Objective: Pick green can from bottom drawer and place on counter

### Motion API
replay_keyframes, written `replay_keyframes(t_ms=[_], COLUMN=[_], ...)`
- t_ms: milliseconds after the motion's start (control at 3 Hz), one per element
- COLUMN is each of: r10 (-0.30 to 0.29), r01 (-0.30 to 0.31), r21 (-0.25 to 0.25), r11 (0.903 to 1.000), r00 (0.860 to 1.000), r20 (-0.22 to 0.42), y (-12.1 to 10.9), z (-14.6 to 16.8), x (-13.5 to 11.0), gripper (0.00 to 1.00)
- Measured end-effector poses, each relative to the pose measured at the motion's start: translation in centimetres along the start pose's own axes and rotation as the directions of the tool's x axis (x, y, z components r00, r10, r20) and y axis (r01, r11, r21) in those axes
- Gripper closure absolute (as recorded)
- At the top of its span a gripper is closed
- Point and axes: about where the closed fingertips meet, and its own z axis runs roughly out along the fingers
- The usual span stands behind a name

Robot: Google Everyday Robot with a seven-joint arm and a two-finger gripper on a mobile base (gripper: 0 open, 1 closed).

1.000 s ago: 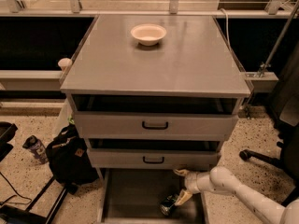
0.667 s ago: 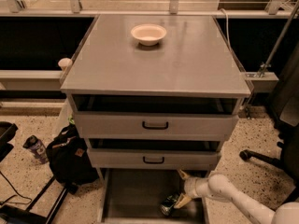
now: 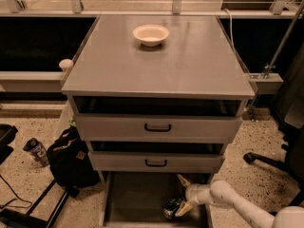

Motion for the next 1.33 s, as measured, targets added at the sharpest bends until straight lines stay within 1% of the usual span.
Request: replay_keyframes(t_ms=[333,667,1000,1333], r10=[0.018,0.018,0.051,0.052], r01=[-0.016,-0.016,-0.049,-0.050], r21=[-0.093,-0.093,-0.084,-0.083], r11=[0.9955,0.9955,0.9953,0.9952], r00=[1.000,1.000,0.999,0.999], r20=[0.016,0.016,0.017,0.017], y=[3.1,3.1,4.4,4.4], z=[3.0,3.0,5.3,5.3], x=[0.7,0.7,2.5,2.5], gripper=[0.00,0.00,0.00,0.00])
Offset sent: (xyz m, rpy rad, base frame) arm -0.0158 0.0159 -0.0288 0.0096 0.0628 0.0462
